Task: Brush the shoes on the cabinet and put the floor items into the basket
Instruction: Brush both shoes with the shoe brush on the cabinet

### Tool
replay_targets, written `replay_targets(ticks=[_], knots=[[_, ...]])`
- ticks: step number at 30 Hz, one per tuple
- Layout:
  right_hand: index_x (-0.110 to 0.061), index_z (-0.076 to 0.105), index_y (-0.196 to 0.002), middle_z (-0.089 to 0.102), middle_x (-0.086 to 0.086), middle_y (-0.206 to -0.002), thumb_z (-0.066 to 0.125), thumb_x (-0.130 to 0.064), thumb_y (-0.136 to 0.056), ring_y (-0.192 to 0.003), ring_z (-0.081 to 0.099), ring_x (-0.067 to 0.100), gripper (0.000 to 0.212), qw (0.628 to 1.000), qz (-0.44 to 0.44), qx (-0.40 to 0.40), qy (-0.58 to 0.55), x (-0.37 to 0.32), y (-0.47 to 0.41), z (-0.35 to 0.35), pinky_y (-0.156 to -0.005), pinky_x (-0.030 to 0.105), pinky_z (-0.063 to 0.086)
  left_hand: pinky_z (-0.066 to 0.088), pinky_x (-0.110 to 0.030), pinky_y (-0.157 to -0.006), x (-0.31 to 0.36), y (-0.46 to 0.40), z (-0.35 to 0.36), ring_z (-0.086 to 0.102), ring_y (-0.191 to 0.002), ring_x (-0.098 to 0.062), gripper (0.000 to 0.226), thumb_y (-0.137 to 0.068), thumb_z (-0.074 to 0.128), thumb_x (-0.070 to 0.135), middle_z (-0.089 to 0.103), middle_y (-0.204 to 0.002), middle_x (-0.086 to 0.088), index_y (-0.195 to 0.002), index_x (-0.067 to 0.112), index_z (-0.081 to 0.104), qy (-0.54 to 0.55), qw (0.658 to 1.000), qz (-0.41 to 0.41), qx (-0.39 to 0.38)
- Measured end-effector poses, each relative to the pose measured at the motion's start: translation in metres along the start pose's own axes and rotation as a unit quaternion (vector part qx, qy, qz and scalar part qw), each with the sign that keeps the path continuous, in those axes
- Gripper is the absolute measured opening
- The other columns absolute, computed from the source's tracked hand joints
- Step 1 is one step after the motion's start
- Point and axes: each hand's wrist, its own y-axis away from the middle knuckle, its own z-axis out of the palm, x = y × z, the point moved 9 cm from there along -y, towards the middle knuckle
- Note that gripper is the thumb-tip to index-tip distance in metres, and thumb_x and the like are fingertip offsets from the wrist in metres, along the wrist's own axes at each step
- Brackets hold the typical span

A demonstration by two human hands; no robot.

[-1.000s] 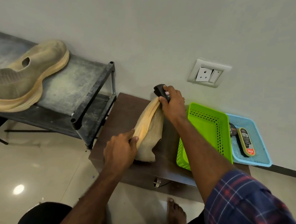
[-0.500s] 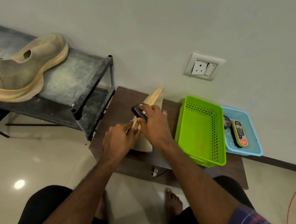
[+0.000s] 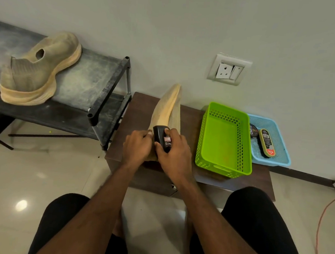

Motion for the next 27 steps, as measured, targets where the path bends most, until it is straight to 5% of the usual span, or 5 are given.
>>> replay_targets(ticks=[6,14,19,27], knots=[[-0.029,0.043,-0.119,0.051,-0.001,-0.119,0.077,-0.041,-0.078,-0.105,0.056,0.021,0.055,0.999,0.019,-0.017,-0.027,0.013,0.025,0.012,-0.083,0.039,0.052,0.039,-0.033,-0.076,0.010,0.002,0.004,0.058,-0.081,-0.020,0.057,-0.104,0.038,0.056,0.063,-0.076,0.002,-0.087,0.016,0.075,-0.011,1.000,0.010,-0.014],[-0.030,0.051,-0.102,0.056,-0.009,-0.099,0.081,-0.042,-0.070,-0.086,0.053,0.007,0.045,0.997,-0.003,-0.067,-0.035,0.034,0.054,-0.005,-0.067,0.023,0.044,0.040,-0.032,-0.067,0.012,-0.011,0.005,0.064,-0.079,-0.026,0.041,-0.096,0.059,0.049,0.066,-0.073,-0.001,-0.078,0.015,0.074,-0.069,0.997,0.031,0.003],[-0.023,0.052,-0.107,0.058,-0.006,-0.104,0.079,-0.042,-0.077,-0.093,0.055,0.011,0.045,0.989,0.033,0.121,-0.076,0.031,0.017,-0.050,-0.075,0.025,0.047,0.038,-0.026,-0.055,0.012,-0.011,0.005,0.063,-0.069,-0.015,0.040,-0.100,0.054,0.047,0.069,-0.077,0.000,-0.084,0.017,0.075,-0.066,0.997,0.036,0.009],[-0.020,0.045,-0.123,0.050,0.010,-0.123,0.070,-0.041,-0.087,-0.107,0.053,0.031,0.049,0.998,0.016,0.016,0.057,0.024,-0.005,0.006,-0.089,0.043,0.051,0.033,-0.031,-0.057,0.012,-0.013,-0.007,0.055,-0.060,-0.022,0.052,-0.102,0.053,0.039,0.054,-0.057,-0.001,-0.055,0.017,0.051,-0.052,0.997,0.044,0.040]])
